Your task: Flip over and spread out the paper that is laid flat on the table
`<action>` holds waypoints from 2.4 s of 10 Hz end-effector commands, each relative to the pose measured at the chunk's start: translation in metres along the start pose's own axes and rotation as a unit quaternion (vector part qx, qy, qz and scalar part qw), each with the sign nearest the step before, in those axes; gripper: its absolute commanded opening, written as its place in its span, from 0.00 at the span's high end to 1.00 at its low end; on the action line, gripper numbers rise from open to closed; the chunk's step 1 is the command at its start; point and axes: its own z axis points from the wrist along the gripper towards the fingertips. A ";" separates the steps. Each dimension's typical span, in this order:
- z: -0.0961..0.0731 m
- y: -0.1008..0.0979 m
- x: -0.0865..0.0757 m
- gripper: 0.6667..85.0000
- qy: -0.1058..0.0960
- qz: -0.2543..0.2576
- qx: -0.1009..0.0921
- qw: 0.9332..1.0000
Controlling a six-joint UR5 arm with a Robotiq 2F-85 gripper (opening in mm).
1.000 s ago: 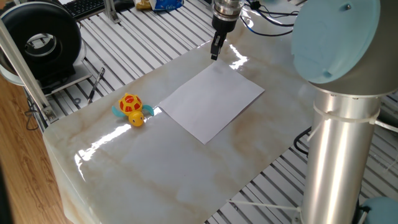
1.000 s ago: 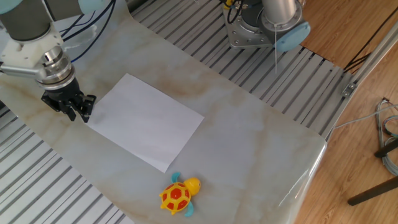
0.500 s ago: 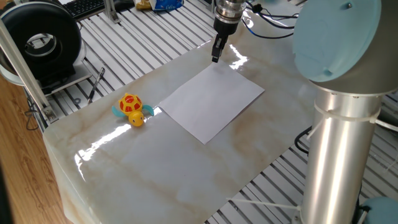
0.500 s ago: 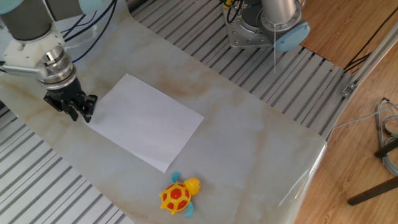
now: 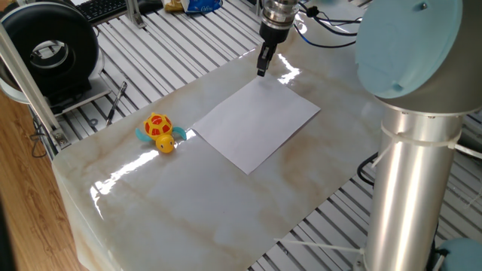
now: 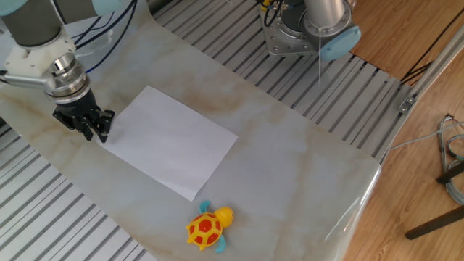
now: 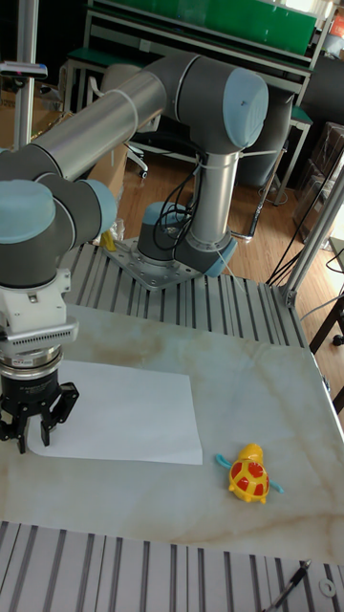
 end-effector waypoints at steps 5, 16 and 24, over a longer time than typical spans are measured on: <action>0.001 0.001 0.003 0.58 -0.007 0.008 -0.005 1.000; -0.004 0.011 -0.004 0.99 -0.019 0.023 -0.019 0.999; -0.082 0.048 -0.018 0.99 0.000 0.065 -0.017 0.998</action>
